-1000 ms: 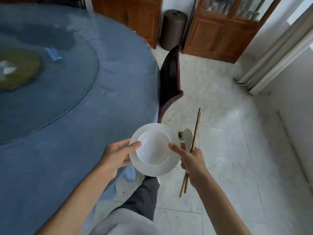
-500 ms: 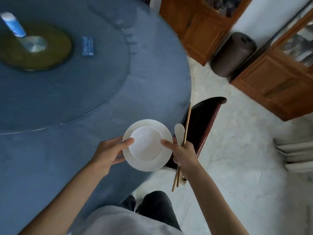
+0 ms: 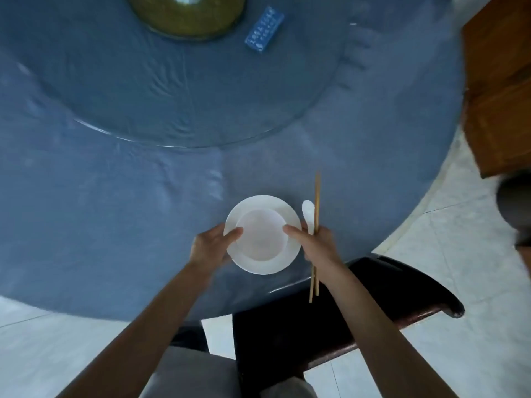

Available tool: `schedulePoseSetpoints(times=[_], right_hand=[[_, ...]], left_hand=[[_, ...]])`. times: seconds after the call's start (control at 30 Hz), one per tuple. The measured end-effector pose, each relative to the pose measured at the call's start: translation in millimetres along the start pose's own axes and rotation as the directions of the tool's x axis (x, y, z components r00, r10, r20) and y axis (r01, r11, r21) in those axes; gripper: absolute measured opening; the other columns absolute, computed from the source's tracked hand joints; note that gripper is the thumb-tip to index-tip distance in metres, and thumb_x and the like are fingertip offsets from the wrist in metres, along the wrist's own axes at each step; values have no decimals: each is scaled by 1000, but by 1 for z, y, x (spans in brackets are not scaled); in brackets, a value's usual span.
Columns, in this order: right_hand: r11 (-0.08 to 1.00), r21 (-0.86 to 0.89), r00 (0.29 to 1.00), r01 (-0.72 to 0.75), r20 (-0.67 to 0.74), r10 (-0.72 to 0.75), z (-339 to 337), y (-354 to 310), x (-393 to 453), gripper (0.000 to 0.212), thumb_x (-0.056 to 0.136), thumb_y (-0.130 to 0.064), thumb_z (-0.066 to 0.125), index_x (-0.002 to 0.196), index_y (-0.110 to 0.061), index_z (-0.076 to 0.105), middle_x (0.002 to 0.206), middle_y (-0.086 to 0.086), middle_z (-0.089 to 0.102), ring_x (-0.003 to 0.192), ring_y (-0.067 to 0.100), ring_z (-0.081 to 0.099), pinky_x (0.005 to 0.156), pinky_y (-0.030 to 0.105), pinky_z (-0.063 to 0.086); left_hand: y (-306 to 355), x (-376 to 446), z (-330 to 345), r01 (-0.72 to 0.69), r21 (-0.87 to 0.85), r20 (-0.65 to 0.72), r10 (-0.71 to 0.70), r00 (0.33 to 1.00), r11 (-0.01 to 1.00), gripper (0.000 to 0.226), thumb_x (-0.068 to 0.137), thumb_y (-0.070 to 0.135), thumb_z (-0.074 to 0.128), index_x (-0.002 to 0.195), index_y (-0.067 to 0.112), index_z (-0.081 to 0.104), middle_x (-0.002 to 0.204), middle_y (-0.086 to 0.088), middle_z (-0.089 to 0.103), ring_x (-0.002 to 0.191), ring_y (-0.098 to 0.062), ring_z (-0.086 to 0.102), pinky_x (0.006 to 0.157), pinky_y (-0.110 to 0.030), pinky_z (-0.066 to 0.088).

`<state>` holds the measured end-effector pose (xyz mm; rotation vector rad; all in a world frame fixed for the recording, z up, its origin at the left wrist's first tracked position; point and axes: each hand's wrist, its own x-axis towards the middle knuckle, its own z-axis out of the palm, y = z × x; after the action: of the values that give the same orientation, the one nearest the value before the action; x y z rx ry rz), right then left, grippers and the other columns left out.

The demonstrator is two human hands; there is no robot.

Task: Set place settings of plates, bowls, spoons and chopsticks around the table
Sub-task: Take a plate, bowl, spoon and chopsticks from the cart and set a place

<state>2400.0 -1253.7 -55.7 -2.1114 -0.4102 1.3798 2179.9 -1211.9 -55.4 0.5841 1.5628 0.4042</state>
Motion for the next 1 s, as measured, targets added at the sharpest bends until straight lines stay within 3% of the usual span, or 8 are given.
schedulePoseSetpoints(times=[0.13,0.3,0.43,0.57,0.77,0.83,0.9,1.0], right_hand=[[992,-116,995,48,91,-38,-15,10,27,39,72,-40,89,84,-9,70,58,-16,62,53,-1,59,46,16,39],[982,-148,984,120,152,-97,-20,11,32,38,80,-51,78,84,-15,69,51,-14,54,48,4,53,48,23,39],[994,-33,994,106,22,-105,-30,4,23,26,94,-40,61,73,-24,60,59,-7,49,45,13,39,42,25,33],[965,248,995,85,31,-96,-45,-17,-7,25,103,-23,54,95,-6,72,92,9,76,39,8,43,38,20,35],[959,212,935,189,260,-241,-37,-30,-82,40,102,-43,50,101,-18,82,105,-2,80,94,11,68,86,32,51],[964,204,915,172,328,-233,-28,-29,-103,43,91,-54,56,104,-22,81,112,-7,79,101,11,72,85,34,57],[970,188,896,157,386,-220,-20,-26,-119,47,84,-61,55,102,-26,81,113,-10,78,99,10,75,72,31,60],[968,178,872,179,426,-240,-14,-16,-133,46,97,-61,48,100,-29,81,111,-10,78,102,13,75,82,40,61]], left_hand=[[-19,-9,20,-5,-28,-97,2,995,1000,4,75,39,82,78,42,82,94,-2,77,100,-28,74,90,-54,62],[-26,-16,28,-52,19,-148,55,988,998,35,73,52,70,100,30,79,89,2,73,98,-25,70,99,-54,57],[-23,-31,32,-69,80,-169,82,982,994,47,86,52,68,95,6,62,75,8,66,93,-37,60,78,-38,50],[-19,-59,36,-114,324,-187,181,966,939,55,103,39,56,147,6,49,142,-17,59,133,-35,53,107,-42,42],[5,-144,46,-376,63,232,353,906,924,22,105,14,55,118,6,71,112,-11,76,103,-22,70,91,-32,51],[5,-162,47,-415,20,324,386,863,910,23,104,9,57,116,-2,72,110,-18,76,97,-18,70,90,-29,57],[2,-172,45,-418,-35,311,407,859,908,21,101,8,63,111,-7,73,109,-29,74,94,-25,70,96,-42,59],[-11,-178,42,-375,-83,314,382,870,923,18,96,11,69,108,-2,76,105,-26,76,95,-35,75,93,-48,61]])
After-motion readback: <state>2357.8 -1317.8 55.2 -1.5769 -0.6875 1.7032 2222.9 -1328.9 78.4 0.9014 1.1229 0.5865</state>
